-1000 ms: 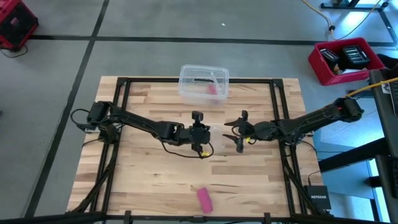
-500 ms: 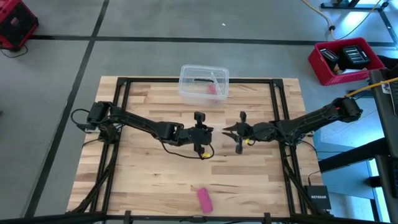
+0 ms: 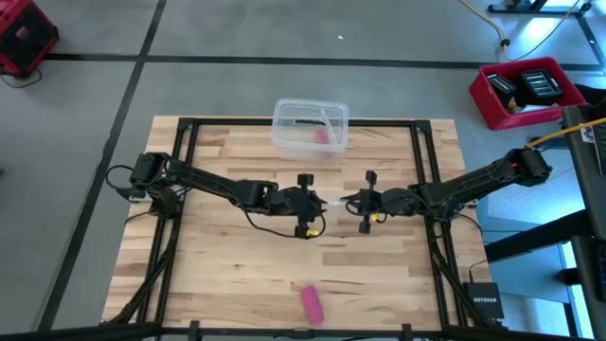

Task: Roll bandage
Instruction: Open the transparent zip bag

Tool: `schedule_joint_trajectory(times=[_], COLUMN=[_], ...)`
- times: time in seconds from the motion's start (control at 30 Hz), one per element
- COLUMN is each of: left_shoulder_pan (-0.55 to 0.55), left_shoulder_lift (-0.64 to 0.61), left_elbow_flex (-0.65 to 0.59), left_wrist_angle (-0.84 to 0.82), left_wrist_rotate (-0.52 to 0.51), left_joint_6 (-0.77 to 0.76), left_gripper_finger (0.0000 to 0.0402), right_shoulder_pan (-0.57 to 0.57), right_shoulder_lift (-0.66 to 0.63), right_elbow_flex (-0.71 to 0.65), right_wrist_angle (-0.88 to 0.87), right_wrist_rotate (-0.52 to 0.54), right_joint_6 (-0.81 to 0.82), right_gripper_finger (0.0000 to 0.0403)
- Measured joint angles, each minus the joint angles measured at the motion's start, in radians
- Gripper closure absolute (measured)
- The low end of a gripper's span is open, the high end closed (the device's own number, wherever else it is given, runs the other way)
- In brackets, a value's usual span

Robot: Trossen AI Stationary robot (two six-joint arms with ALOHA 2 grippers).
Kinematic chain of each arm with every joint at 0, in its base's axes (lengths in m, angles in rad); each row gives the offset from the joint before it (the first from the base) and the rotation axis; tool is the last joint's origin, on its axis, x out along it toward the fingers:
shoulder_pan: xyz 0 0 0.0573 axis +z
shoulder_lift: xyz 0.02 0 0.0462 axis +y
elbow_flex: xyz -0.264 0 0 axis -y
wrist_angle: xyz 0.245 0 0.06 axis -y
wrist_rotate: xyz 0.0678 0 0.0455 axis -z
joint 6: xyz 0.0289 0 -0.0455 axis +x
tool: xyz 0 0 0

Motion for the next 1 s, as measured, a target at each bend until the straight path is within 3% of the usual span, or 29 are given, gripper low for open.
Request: schedule_joint_trajectory(times=[0.17, 0.33, 0.67, 1.0], left_shoulder_pan=[0.015, 0.022, 0.019, 0.034], left_shoulder_lift=[0.0, 0.0, 0.002, 0.003], left_elbow_flex=[0.0, 0.0, 0.0, 0.0], left_wrist_angle=[0.057, 0.118, 0.168, 0.215], left_wrist_rotate=[0.012, 0.012, 0.012, 0.012], left_joint_6=[-0.052, -0.062, -0.028, -0.043], left_gripper_finger=[0.026, 0.024, 0.0252, 0.0271], right_shoulder_pan=[0.0, 0.0, 0.0, 0.0], right_shoulder_lift=[0.0, 0.0, 0.0, 0.0], right_elbow_flex=[0.0, 0.0, 0.0, 0.0], right_wrist_angle=[0.002, 0.004, 0.081, 0.124], right_wrist_rotate=[0.001, 0.0, -0.007, -0.011], right_joint_6=[0.019, 0.093, 0.235, 0.238], right_gripper_finger=[0.0398, 0.0398, 0.04, 0.0398])
